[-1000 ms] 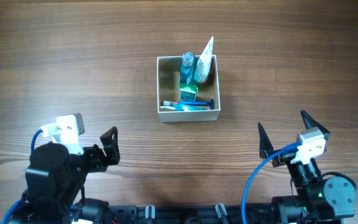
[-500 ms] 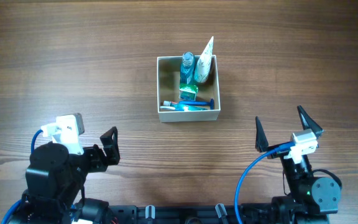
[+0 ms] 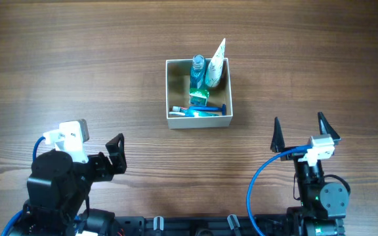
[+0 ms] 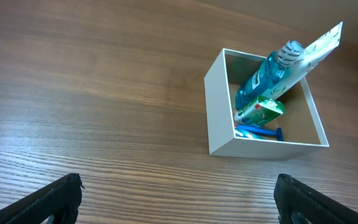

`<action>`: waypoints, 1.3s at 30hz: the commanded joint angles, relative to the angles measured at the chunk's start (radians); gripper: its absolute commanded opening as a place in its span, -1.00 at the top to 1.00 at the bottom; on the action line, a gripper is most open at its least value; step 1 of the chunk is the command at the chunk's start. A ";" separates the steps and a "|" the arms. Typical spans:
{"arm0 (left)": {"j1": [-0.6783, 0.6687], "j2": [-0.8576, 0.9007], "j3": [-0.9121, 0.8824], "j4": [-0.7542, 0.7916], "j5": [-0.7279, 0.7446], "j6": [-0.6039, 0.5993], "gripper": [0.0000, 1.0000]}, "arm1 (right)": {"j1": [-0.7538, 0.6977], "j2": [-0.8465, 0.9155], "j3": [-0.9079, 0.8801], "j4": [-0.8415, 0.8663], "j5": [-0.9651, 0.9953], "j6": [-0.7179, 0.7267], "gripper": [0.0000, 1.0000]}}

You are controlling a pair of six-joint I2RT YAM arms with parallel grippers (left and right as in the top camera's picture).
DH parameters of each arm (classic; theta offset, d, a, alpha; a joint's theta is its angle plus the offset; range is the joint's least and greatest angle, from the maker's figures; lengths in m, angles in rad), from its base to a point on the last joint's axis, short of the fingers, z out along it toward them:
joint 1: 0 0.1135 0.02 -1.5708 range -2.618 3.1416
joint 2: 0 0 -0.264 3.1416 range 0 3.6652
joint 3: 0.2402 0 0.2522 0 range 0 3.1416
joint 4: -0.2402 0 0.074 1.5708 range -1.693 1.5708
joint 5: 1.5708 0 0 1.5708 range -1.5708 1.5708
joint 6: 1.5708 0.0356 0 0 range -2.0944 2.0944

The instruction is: Pack container

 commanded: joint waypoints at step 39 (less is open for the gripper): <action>-0.004 -0.003 -0.007 0.000 0.023 0.016 -0.99 | 0.003 -0.014 -0.030 -0.109 -0.041 -0.036 -0.99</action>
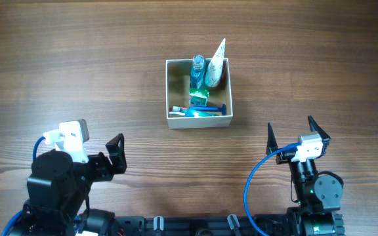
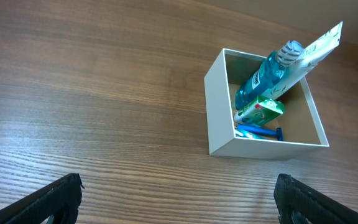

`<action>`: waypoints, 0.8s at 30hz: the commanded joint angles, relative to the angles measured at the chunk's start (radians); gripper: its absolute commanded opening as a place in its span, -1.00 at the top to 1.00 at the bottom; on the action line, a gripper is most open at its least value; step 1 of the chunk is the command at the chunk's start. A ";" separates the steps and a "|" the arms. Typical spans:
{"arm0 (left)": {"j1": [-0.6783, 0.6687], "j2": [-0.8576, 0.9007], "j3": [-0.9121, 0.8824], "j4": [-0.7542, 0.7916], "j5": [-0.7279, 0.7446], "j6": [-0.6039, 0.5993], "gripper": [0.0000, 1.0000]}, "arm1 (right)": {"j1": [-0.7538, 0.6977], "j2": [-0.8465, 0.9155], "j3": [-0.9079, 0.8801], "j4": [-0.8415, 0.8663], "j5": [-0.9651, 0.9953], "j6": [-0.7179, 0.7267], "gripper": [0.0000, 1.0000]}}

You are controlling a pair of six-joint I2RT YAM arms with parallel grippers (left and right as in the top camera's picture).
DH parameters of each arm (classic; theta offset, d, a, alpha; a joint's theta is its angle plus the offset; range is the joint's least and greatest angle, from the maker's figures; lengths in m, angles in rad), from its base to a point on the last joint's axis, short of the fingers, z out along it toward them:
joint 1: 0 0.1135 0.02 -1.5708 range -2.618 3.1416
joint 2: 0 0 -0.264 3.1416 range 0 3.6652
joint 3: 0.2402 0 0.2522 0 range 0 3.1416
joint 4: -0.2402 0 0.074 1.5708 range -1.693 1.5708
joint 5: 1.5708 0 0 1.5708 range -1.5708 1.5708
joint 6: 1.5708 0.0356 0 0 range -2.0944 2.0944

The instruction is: Pack container

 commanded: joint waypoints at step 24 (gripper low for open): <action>-0.004 -0.003 -0.007 -0.069 0.023 0.016 -1.00 | 0.003 -0.013 -0.002 0.003 -0.016 -0.005 -0.99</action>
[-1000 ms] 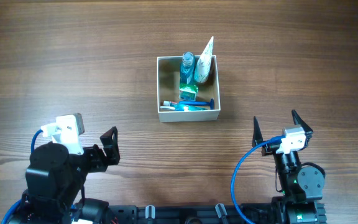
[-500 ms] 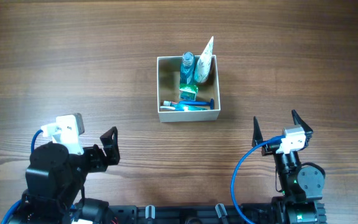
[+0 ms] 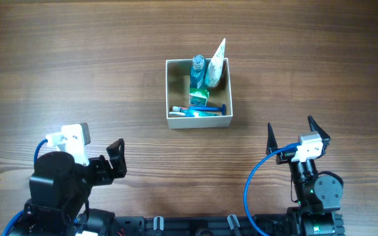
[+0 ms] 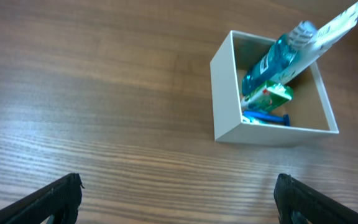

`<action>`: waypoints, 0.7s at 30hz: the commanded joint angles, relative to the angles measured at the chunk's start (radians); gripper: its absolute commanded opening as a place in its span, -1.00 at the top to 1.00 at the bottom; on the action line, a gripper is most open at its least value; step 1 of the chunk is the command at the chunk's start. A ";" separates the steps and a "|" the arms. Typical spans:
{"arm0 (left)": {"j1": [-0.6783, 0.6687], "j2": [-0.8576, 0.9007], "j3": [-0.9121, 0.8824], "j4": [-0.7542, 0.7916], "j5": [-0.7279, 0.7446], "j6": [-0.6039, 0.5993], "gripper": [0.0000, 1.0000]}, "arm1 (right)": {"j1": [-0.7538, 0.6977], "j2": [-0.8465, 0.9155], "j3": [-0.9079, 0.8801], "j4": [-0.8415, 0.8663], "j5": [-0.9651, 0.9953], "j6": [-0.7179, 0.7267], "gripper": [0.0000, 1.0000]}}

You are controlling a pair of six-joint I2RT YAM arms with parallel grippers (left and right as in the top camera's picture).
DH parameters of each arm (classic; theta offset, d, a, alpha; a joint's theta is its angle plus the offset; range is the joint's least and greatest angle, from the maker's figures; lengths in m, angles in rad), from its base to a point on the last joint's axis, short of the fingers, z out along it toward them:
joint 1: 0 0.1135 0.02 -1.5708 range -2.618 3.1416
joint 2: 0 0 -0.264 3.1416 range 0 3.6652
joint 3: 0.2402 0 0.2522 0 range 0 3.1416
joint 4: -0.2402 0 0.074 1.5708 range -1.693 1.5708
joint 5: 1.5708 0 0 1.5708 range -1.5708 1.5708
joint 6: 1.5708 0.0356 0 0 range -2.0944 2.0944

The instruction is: Pack container

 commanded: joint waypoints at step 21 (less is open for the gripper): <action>0.055 -0.270 -0.296 0.246 -0.008 0.084 -0.99 | 0.003 -0.013 -0.002 0.003 -0.016 -0.005 -0.99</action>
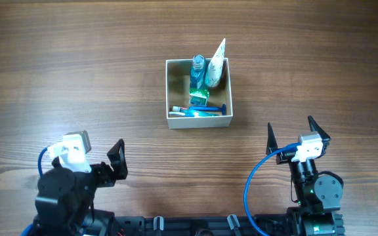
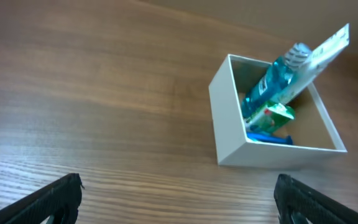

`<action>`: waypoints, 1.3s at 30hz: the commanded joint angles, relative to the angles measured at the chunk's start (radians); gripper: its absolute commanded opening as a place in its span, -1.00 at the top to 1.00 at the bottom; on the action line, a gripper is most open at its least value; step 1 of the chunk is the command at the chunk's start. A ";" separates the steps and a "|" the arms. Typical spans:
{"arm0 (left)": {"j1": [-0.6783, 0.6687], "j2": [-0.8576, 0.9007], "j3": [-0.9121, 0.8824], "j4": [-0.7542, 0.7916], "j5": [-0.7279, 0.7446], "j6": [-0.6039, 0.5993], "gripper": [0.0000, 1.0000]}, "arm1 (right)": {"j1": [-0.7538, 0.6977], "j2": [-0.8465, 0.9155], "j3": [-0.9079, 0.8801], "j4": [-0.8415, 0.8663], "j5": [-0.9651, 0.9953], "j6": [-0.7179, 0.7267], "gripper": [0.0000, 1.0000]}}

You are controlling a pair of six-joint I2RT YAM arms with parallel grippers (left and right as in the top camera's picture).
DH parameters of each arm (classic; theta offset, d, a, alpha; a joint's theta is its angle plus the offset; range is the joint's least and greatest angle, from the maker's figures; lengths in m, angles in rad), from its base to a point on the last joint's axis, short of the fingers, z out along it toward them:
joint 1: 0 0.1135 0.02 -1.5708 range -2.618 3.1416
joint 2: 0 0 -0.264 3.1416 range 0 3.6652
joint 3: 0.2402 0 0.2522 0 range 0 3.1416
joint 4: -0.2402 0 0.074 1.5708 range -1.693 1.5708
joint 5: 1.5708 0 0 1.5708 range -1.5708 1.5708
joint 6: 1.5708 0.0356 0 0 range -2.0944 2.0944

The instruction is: Pack container

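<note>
The white box stands at the table's middle, holding a blue bottle, a white and green tube, a small green carton and a blue razor. The left wrist view shows the same box with the bottle leaning in it. My left gripper sits open and empty near the front left, far from the box, its fingers spread wide. At the front right, my right gripper is also open and empty.
Bare wooden table surrounds the box on all sides. Both arm bases and their blue cables sit along the front edge.
My left arm has drawn back slightly toward the front edge, and its wrist view has shifted a little. The right arm and the box's contents are unchanged.
Both grippers stood open and empty near the front edge, with the box filled. The right gripper then sat slightly further left and nearer the front edge and stayed there. The left arm then drew back over the last two moments.
</note>
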 commanded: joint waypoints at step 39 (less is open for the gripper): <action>0.206 -0.322 -0.698 0.827 0.084 0.237 -1.00 | 0.003 -0.013 -0.002 0.003 -0.015 -0.005 -0.99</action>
